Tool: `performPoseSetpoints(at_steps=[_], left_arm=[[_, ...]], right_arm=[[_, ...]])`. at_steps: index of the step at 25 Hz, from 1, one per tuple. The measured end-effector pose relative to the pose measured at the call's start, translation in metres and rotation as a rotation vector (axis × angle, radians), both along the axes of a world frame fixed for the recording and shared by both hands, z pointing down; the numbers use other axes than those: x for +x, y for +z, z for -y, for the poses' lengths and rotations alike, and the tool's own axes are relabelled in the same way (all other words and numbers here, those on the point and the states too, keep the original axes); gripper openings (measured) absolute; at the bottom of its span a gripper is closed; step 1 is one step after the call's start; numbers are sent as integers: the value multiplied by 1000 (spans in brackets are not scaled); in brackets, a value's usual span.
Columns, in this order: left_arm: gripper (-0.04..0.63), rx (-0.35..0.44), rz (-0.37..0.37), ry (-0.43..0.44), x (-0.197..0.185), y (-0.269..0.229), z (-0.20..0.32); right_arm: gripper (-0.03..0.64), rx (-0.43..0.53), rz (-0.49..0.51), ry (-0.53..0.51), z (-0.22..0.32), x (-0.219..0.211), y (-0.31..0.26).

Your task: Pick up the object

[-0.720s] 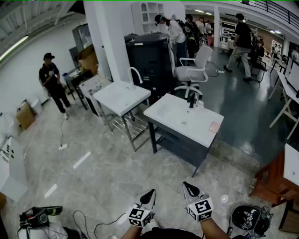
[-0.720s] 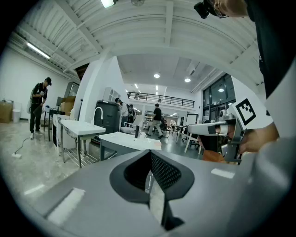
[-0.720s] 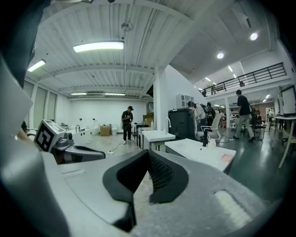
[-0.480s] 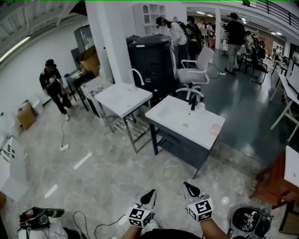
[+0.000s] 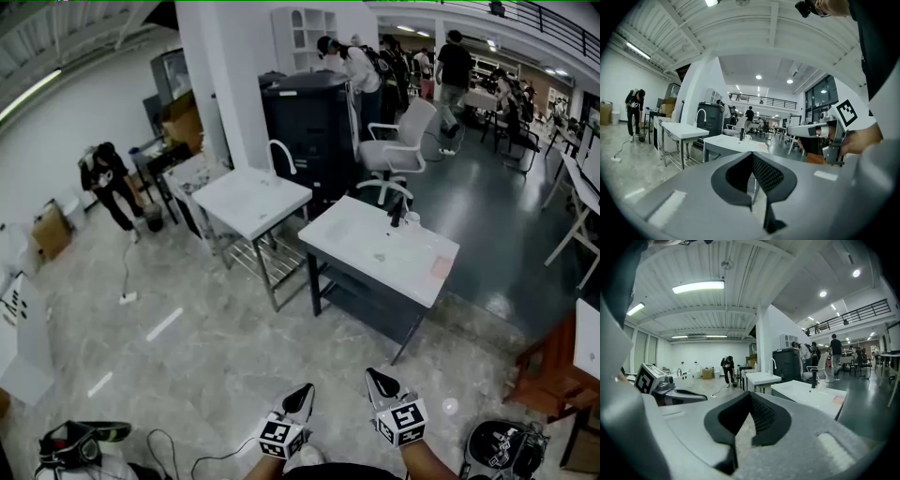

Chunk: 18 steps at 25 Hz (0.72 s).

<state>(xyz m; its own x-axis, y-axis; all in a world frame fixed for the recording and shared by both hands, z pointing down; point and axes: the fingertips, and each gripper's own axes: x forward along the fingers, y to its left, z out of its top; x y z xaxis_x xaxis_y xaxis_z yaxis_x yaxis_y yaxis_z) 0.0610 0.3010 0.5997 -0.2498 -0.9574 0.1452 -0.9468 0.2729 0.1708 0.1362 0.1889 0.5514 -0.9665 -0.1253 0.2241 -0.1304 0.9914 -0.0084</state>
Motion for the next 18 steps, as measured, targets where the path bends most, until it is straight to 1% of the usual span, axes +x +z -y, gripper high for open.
performPoseSetpoints(at_steps=[9,12,15,18], left_arm=[[18,10,-1,-1,-47,5,-28],[20,9,10,3,-60,5,-34],[18,3,34,29,-66,1,-32],[18,11,41,49,-67,-3,-26]], right_arm=[[3,16,21,38,-20,-40,4],[3,16,27,49,-25,-49,5],[3,18,28,51,-30,-56,4],[3,15,27,53,-28,-61,5]])
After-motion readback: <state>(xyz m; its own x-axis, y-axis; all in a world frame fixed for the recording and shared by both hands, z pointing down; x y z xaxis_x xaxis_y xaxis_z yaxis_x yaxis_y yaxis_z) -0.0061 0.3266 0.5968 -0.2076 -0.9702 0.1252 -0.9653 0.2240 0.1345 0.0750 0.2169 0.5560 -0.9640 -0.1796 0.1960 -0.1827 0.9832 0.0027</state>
